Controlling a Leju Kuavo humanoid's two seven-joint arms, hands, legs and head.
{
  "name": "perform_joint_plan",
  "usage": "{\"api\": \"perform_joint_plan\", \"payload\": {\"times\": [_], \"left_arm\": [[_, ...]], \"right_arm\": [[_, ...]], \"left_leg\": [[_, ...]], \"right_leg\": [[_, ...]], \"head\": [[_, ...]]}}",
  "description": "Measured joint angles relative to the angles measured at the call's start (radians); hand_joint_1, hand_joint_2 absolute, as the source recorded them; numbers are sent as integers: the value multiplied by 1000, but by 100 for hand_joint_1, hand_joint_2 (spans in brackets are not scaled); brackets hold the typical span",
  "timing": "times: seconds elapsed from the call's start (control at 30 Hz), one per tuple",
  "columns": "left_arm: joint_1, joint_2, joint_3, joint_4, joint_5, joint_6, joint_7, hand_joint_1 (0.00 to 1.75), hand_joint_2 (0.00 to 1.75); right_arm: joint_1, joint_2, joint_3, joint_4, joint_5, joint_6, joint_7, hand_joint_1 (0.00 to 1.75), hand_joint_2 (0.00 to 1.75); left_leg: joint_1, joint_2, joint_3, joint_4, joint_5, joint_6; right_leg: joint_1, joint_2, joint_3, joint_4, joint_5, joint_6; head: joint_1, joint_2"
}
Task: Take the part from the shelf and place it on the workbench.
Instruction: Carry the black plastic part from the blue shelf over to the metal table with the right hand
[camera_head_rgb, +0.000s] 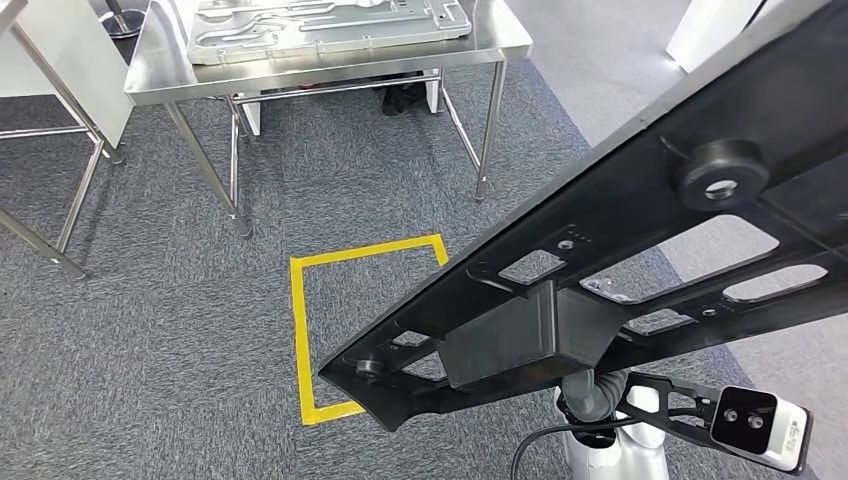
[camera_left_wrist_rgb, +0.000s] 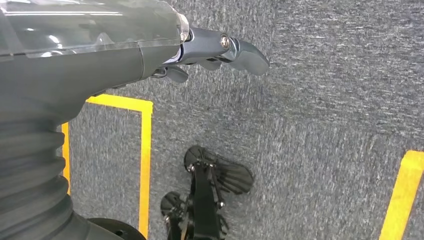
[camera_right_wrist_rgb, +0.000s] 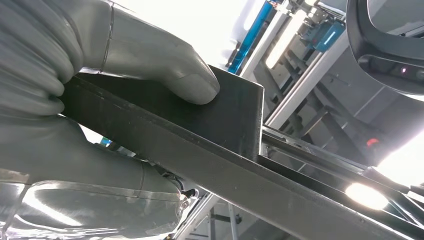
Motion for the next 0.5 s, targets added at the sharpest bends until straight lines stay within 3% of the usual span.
{"api": "perform_joint_plan", "payload": {"times": [0.07, 0.13, 0.27, 0.33, 0.4, 0.43, 0.47, 0.5], "left_arm": [[-1, -2, 0, 0, 0, -4, 0, 0, 175], [-1, -3, 0, 0, -2, -8, -2, 0, 175], [0, -3, 0, 0, -10, -15, -8, 0, 175], [-1, -3, 0, 0, -12, -17, -10, 0, 175], [1, -2, 0, 0, -13, -18, -11, 0, 175], [2, -2, 0, 0, -14, -18, -12, 0, 175], [3, -2, 0, 0, -15, -19, -12, 0, 175], [3, -2, 0, 0, -16, -20, -12, 0, 175]], "right_arm": [[-1, 0, 0, 0, 1, -2, 0, 175, 175], [-1, 0, 1, 0, 2, -6, 0, 175, 175], [-2, 0, 5, -3, 4, -19, 0, 175, 175], [-2, 0, 7, -6, 4, -22, 0, 175, 175], [-1, 0, 8, -6, 3, -22, 0, 175, 175], [0, 0, 8, -6, 2, -22, 0, 175, 175], [0, -1, 8, -6, 2, -22, 0, 175, 175], [0, -1, 8, -6, -1, -22, 0, 175, 175]], "left_leg": [[-2, -5, 2, 2, -4, -5], [-4, -8, 0, 4, -6, -14], [-1, -7, -5, 21, -20, -37], [2, -2, -51, 120, -71, -46], [5, 2, -125, 258, -124, -54], [6, 3, -149, 295, -127, -56], [6, 3, -153, 292, -109, -57], [7, 4, -137, 248, -73, -57]], "right_leg": [[2, 4, 71, -147, 64, -10], [7, 7, 103, -220, 80, -20], [5, 5, 111, -236, 81, -40], [1, 2, 119, -242, 81, -49], [2, 0, 123, -242, 77, -52], [2, 0, 125, -242, 74, -52], [1, 0, 130, -241, 71, -51], [1, 0, 137, -241, 66, -49]], "head": [[0, 0], [0, 0], [0, 0], [0, 0], [0, 0], [0, 0], [0, 0], [0, 0]]}}
